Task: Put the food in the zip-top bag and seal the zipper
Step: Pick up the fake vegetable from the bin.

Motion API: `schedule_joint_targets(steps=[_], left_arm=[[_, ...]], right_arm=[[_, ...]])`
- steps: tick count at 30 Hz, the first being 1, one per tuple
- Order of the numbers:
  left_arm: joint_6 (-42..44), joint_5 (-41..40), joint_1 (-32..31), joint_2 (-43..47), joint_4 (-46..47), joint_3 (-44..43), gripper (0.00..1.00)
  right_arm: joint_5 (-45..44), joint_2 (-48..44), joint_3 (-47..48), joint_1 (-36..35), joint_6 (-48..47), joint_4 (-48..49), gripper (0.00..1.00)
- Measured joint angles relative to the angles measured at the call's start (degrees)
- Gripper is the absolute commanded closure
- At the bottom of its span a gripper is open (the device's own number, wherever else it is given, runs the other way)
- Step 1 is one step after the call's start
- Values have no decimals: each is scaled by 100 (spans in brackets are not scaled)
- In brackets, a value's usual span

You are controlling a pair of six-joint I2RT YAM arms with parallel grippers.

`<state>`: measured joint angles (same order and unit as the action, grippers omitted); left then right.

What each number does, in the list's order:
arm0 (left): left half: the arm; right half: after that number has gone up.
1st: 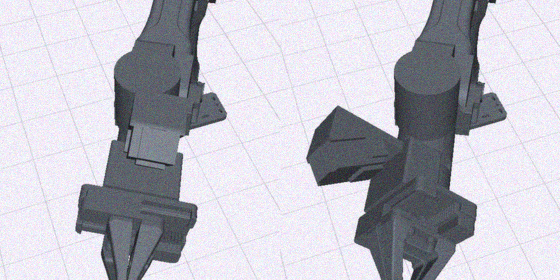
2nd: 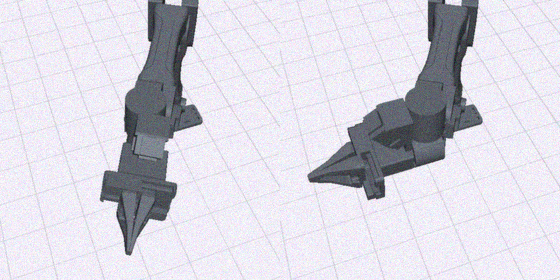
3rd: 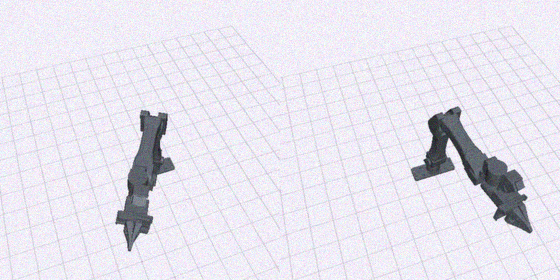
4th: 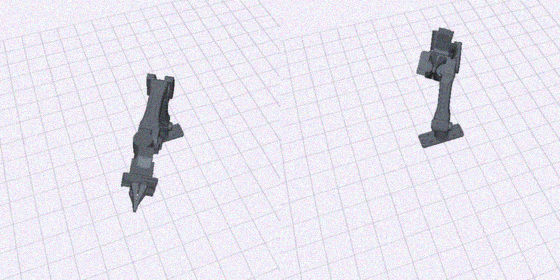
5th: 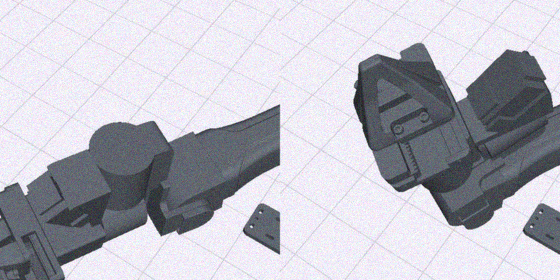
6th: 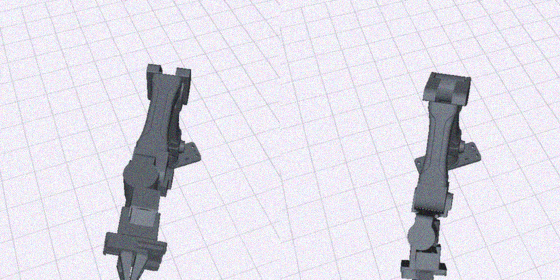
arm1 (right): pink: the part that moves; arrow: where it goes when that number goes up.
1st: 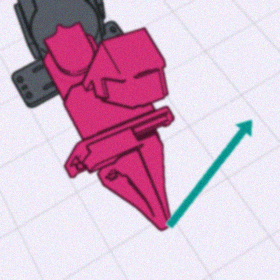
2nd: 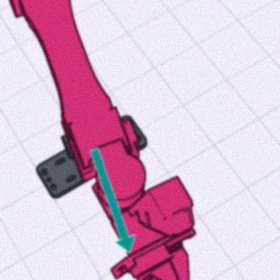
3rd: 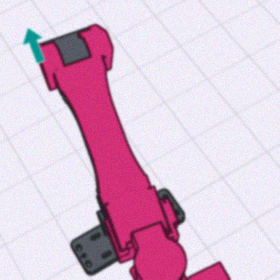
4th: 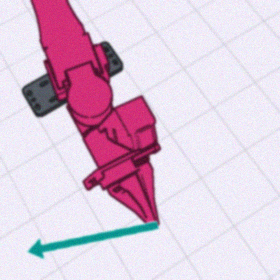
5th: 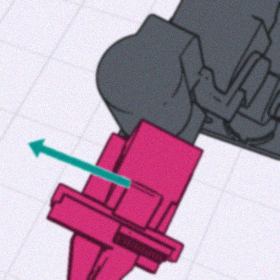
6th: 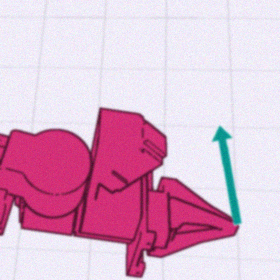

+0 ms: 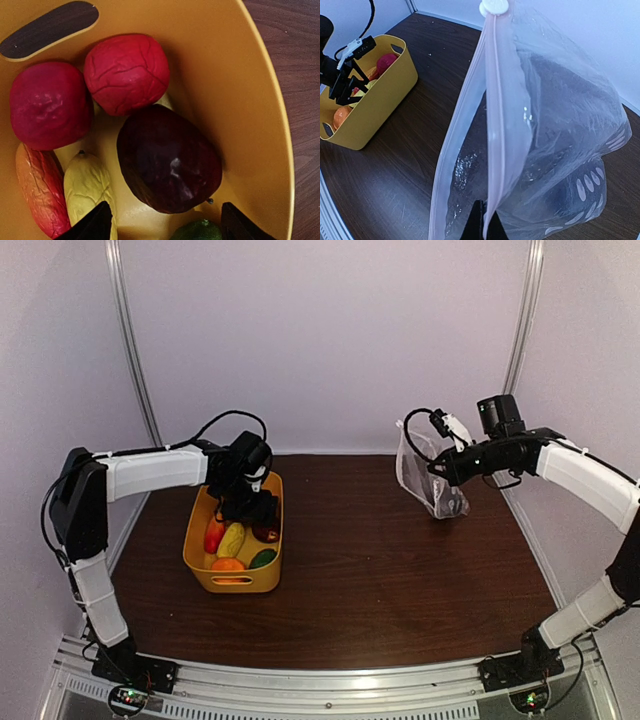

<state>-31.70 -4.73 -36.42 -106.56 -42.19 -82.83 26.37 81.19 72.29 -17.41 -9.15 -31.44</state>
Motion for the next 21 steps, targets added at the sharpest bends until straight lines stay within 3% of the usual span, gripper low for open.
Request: schedule_joint_targets(steps=[14, 21], left_arm=[[-221, 343, 162, -577, 304, -105, 26], [-219, 369, 199, -715, 321, -313, 43]], right_arm=[[321, -39, -219, -181, -22, 343, 100], [332, -59, -267, -186, -59, 413, 100]])
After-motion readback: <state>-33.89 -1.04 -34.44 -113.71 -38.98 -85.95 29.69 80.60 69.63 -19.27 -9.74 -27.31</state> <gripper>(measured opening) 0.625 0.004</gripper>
